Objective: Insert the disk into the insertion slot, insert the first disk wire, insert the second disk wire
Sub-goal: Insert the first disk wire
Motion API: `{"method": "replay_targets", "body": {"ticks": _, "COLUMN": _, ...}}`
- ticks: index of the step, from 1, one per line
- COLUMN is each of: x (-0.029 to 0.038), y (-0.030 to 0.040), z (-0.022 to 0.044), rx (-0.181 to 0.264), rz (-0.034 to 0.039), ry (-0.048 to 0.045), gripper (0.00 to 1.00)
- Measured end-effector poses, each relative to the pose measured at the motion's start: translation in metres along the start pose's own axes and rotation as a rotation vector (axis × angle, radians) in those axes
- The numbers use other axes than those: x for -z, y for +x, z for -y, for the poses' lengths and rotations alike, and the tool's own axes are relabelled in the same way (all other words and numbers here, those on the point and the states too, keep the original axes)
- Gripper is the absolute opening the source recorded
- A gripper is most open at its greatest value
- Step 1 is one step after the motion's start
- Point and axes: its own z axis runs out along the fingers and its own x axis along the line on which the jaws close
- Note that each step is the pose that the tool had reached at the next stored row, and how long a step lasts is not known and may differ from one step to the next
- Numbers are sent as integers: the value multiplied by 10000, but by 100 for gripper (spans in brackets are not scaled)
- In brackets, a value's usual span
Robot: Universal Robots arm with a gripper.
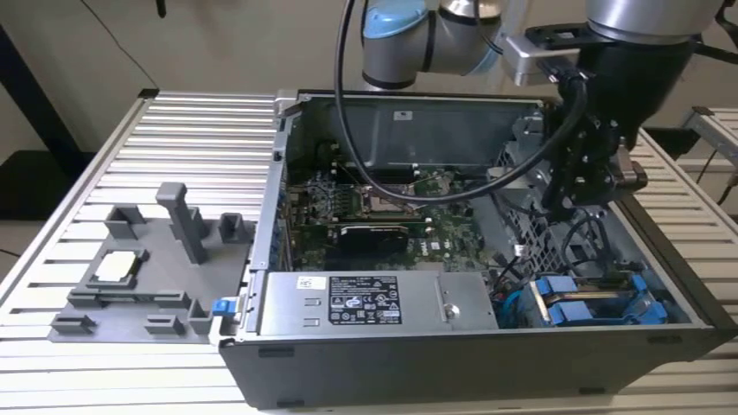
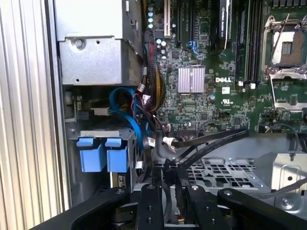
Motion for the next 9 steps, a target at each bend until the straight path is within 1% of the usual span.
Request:
{"method": "replay_targets", "body": {"ticks": 4, "x": -19, "y": -31, "z": -13, "rx": 270, "rz": -215, "ry": 40, "gripper": 27}}
{"method": "replay_targets", "body": {"ticks": 5, "x": -28, "y": -40, "z": -18, "rx": 320, "rz": -236, "ry": 56, "gripper": 27}}
{"method": "replay_targets", "body": {"ticks": 7, "x": -51, "y": -46, "z": -44, "rx": 373, "rz": -235, "ry": 118, "gripper": 27}}
{"method": "replay_targets", "body": {"ticks": 9, "x": -68, "y": -51, "z": -80, "rx": 392, "rz": -239, "ry": 222, "gripper": 27}}
